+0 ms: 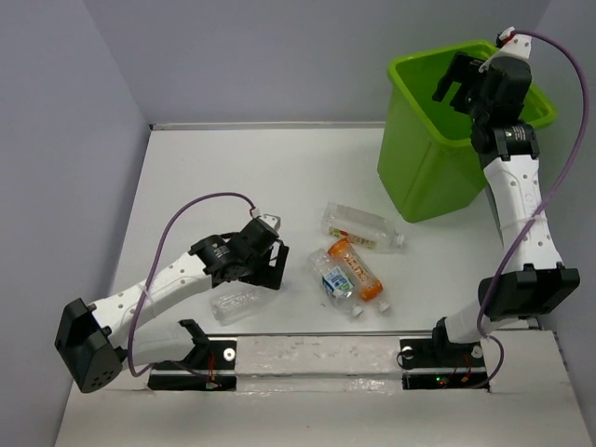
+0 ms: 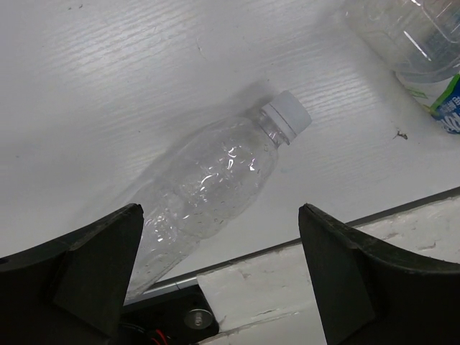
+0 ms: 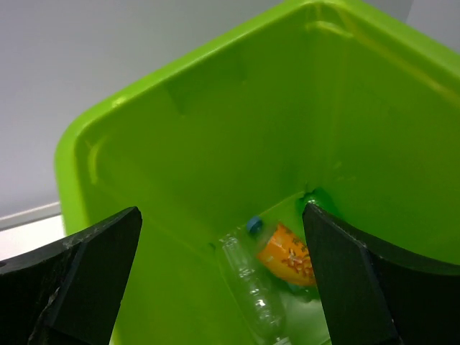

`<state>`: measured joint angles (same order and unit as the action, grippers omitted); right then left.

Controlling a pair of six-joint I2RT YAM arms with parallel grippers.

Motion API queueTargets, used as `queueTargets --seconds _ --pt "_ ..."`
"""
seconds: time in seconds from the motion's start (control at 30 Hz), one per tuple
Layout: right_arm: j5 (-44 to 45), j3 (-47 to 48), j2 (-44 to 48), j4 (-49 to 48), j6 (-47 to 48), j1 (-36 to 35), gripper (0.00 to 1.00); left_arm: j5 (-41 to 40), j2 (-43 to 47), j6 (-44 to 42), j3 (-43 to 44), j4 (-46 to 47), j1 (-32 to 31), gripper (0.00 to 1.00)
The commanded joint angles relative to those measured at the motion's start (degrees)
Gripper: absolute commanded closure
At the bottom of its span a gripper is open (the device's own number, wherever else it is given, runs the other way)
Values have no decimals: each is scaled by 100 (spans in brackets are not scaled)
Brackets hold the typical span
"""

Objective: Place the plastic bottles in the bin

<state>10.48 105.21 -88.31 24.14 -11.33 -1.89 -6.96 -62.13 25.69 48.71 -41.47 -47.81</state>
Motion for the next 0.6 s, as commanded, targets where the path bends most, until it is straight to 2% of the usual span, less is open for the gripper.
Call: queueTargets --seconds 0.0,0.1,0.17,0.27,0.43,0.57 --pt "-413 150 657 -67 -237 -57 0 -480 -203 -100 165 -185 -289 1" --pt "-1020 -62 1043 -111 -501 -57 0 -719 -335 23 148 -247 -386 1" --pt "-1625 -482 1454 -286 -747 -57 0 -754 -440 76 139 -282 -457 1" --pt "-2004 -1325 2096 -680 -1037 -380 0 -798 -598 146 113 -309 -589 1" --pt "-2033 -2773 2817 -1174 -1274 -1249 0 -833 -984 339 34 -353 -747 1" --pt "-2085 -3514 3162 -1517 -1424 -1858 0 -982 -1319 647 -124 -405 -844 1"
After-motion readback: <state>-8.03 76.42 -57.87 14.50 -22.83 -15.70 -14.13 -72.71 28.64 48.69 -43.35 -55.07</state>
